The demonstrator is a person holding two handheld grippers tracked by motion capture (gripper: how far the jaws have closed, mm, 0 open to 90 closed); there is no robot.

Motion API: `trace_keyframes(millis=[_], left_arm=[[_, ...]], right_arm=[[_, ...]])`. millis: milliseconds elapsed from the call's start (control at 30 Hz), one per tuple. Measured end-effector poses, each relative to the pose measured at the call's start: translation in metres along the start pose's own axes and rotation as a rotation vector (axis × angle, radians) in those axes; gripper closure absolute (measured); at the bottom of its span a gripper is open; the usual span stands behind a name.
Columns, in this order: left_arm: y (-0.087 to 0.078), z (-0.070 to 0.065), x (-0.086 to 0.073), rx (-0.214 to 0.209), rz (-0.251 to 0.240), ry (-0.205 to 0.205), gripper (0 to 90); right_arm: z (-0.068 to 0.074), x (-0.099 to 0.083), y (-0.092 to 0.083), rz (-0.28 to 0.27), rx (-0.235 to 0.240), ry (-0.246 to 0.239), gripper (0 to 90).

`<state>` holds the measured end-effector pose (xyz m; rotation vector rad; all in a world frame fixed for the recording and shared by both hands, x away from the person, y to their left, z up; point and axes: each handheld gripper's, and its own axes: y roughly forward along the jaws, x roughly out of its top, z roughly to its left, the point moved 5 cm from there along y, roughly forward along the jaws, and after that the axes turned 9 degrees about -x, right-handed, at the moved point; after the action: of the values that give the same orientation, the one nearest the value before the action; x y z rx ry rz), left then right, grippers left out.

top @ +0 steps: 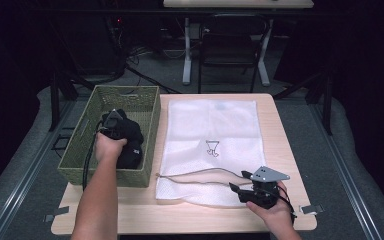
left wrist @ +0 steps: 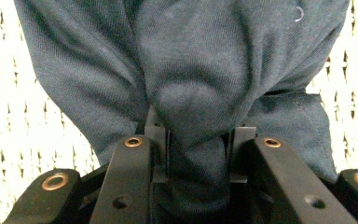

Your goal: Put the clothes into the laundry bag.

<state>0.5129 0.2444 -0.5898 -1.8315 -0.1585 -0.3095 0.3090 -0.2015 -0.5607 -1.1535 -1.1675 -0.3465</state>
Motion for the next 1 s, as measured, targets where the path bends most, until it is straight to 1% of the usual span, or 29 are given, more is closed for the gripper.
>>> trace_keyframes(millis=[167, 233, 333, 500, 533, 633, 667, 700, 767, 800, 900, 1000], left_arm=[[0.0001, 0.0001, -0.0002, 0.001, -0.007, -0.002, 70.0], [-0.0001, 0.0001, -0.0004, -0.006, -0.010, -0.014, 70.0], [0.0000, -0.0001, -0.0003, -0.003, -0.015, -0.023, 69.8], [-0.0003, 0.0016, -0.0008, -0.012, -0.017, -0.022, 69.5], [-0.0003, 0.0017, -0.0010, -0.022, -0.022, -0.033, 69.4], [-0.0008, 0.0042, -0.0011, -0.038, -0.032, -0.049, 69.1], [-0.0009, 0.0048, -0.0013, -0.043, -0.037, -0.069, 69.0], [-0.0009, 0.0054, -0.0014, -0.050, -0.042, -0.079, 68.7], [-0.0012, 0.0055, -0.0015, -0.052, -0.036, -0.079, 68.6], [-0.0006, 0.0052, -0.0012, -0.052, -0.046, -0.082, 68.6], [-0.0007, 0.0059, -0.0014, -0.055, -0.051, -0.079, 68.8], [-0.0013, 0.0062, -0.0016, -0.056, -0.044, -0.067, 69.2]], right_arm=[[0.0004, 0.0001, 0.0001, 0.000, 0.001, -0.001, 36.5], [0.0006, -0.0001, 0.0003, 0.002, 0.002, 0.000, 36.5], [0.0008, 0.0000, 0.0003, 0.001, 0.003, 0.000, 36.5], [0.0004, -0.0003, 0.0004, 0.002, 0.003, 0.001, 36.5], [0.0004, -0.0003, 0.0005, 0.003, 0.003, 0.001, 36.5], [0.0004, -0.0005, 0.0009, 0.004, 0.003, 0.002, 36.5], [0.0006, -0.0004, 0.0009, 0.004, 0.004, 0.001, 36.5], [0.0007, -0.0004, 0.0010, 0.003, 0.005, -0.001, 36.5], [0.0007, -0.0005, 0.0012, 0.004, 0.004, -0.001, 36.5], [0.0006, -0.0006, 0.0014, 0.004, 0.005, -0.001, 36.5], [0.0005, -0.0007, 0.0013, 0.004, 0.005, 0.001, 36.5], [0.0005, -0.0007, 0.0014, 0.005, 0.004, 0.005, 36.5]])
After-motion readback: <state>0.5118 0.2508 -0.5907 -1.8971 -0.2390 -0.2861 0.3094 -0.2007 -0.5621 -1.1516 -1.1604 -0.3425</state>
